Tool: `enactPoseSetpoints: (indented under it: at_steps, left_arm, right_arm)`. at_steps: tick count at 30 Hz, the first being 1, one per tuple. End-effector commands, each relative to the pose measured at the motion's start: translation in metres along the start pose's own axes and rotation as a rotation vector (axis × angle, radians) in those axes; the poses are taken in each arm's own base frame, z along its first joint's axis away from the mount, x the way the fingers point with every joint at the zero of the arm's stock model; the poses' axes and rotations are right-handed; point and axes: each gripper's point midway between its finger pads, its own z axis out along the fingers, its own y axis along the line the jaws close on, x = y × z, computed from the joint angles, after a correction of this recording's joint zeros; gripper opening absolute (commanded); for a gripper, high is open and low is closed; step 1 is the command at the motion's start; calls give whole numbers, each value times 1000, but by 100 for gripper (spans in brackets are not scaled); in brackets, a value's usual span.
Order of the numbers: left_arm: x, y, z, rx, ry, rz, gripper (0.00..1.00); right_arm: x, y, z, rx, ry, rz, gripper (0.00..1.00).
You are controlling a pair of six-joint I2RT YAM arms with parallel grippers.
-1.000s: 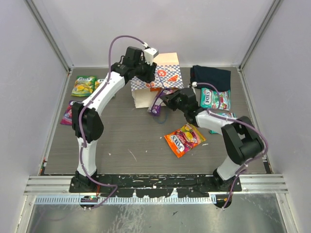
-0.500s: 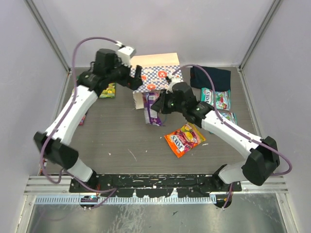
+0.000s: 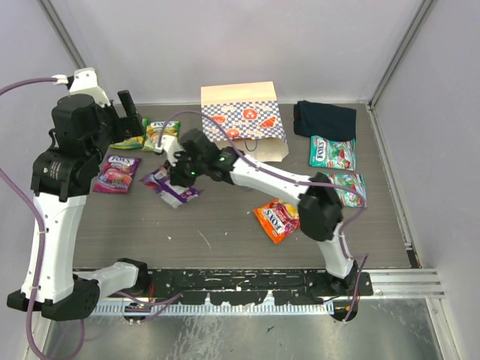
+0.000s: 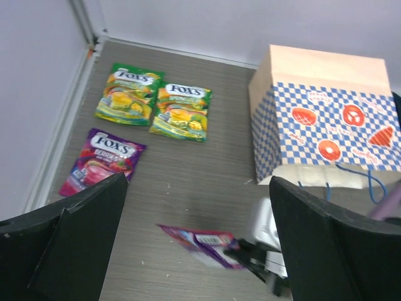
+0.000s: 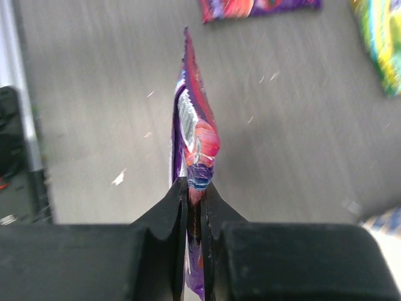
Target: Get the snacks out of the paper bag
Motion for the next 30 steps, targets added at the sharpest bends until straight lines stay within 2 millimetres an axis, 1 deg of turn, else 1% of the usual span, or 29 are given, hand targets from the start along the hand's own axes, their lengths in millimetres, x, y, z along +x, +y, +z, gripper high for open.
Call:
enactPoseSetpoints:
  at_steps: [1, 3, 4, 6, 7, 8, 9, 11, 12, 13, 14, 16, 17, 18, 19, 20, 21, 23, 26, 28, 29, 30]
  left_arm:
    - [-7, 30, -1, -155, -8, -48, 98]
    - [-9, 30, 3, -146, -1, -44, 98]
    - [-9, 30, 5, -143, 8, -44, 98]
    - [-8, 32, 8, -145, 27, -46, 98]
    - [-8, 34, 10, -146, 33, -49, 98]
    - [-6, 35, 12, -146, 41, -51, 98]
    - [-3, 35, 14, -144, 48, -50, 98]
    - [3, 35, 19, -140, 66, -49, 98]
    - [8, 35, 23, -139, 78, -49, 98]
    - [13, 34, 26, -133, 92, -48, 98]
    - [19, 33, 32, -129, 110, -46, 98]
    - [33, 34, 41, -138, 154, -38, 98]
    - [37, 35, 43, -143, 169, -37, 98]
    - [47, 35, 53, -152, 205, -33, 98]
    - [52, 35, 58, -154, 222, -35, 98]
    - [56, 33, 61, -143, 234, -38, 98]
    - [58, 31, 63, -135, 240, -39, 98]
    - [60, 29, 64, -124, 240, -44, 98]
    - [63, 30, 64, -123, 241, -44, 98]
    - [66, 29, 67, -122, 247, -49, 98]
    - [68, 29, 69, -123, 254, -52, 98]
    - [70, 29, 71, -123, 263, -53, 98]
  right_arm:
    - [-98, -29, 18, 33, -217, -443, 1]
    - [-107, -33, 38, 19, -247, -554, 1]
    - [-116, -31, 42, 12, -288, -614, 1]
    - [-118, -25, 47, -13, -352, -691, 1]
    - [-109, -20, 51, -38, -374, -723, 1]
    - [-94, -13, 56, -68, -385, -746, 2]
    - [-77, -7, 63, -90, -387, -770, 12]
    - [-30, -5, 77, -78, -329, -781, 54]
    - [-6, -5, 83, -73, -277, -759, 65]
    - [13, -1, 85, -78, -232, -732, 94]
    - [27, 3, 85, -85, -200, -696, 100]
    - [53, 13, 75, -109, -167, -610, 100]
    - [46, 21, 61, -113, -206, -573, 100]
    - [47, 28, 50, -124, -236, -533, 99]
    - [37, 36, 37, -132, -298, -507, 100]
    - [35, 43, 25, -144, -336, -440, 100]
    - [27, 47, 13, -133, -375, -368, 99]
    - [18, 48, -3, -104, -402, -176, 99]
    - [8, 28, -12, 80, -409, 148, 100]
    - [13, 13, -10, 263, -400, 328, 100]
    - [22, -3, -8, 397, -378, 429, 99]
    - [38, -14, 1, 494, -332, 533, 98]
